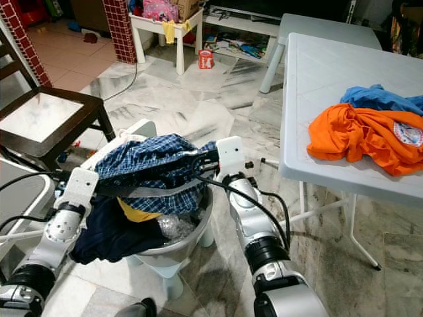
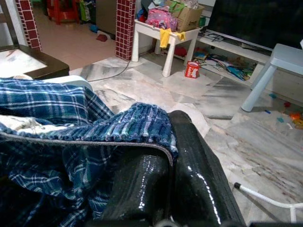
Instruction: Hang hanger
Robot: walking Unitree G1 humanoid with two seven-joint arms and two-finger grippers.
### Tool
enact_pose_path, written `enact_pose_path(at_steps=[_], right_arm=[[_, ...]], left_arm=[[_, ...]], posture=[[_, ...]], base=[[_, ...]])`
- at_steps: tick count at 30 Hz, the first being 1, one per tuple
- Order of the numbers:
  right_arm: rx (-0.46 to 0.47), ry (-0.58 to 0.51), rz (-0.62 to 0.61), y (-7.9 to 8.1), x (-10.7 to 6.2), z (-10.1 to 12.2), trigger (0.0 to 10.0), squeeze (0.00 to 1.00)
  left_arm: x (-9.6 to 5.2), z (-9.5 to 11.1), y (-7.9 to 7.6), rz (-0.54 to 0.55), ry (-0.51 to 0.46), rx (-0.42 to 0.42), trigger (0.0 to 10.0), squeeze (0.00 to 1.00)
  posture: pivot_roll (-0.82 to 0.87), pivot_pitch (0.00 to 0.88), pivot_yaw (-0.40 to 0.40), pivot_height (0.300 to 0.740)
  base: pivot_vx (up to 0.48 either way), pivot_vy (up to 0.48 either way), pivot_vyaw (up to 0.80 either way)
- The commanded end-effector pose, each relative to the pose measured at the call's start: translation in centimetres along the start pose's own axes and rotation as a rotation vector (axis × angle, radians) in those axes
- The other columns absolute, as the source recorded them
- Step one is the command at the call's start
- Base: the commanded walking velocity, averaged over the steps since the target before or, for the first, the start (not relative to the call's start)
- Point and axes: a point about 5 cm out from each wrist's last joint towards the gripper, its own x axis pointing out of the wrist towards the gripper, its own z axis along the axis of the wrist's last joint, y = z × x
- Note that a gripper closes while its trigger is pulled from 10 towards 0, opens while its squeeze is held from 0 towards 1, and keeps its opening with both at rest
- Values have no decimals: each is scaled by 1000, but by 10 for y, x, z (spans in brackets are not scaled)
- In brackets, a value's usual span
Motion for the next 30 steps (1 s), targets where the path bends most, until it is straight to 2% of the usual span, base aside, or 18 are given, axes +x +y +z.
enact_pose_path(at_steps=[1, 21, 26, 29, 30], right_arm=[[1, -11, -22, -6, -1, 3, 0, 0], [5, -12, -15, -3, 0, 3, 0, 0], [4, -10, -15, -3, 0, 3, 0, 0], [3, -8, -13, -3, 0, 2, 0, 0], [3, -6, -13, -3, 0, 2, 0, 0]], left_arm=[[0, -1, 1, -1, 7, -16, 0, 0], [5, 7, 6, 6, -18, -111, 0, 0], [6, 10, 6, 8, -10, -185, 0, 0], [8, 17, 6, 1, -30, -228, 0, 0], [10, 25, 7, 1, -52, -265, 0, 0]], posture=[[5, 125, -51, 740], [14, 117, -51, 740], [15, 116, -52, 740], [19, 112, -51, 740], [22, 110, -50, 740]], base=[[0, 0, 0], [0, 0, 0], [0, 0, 0], [0, 0, 0], [0, 0, 0]])
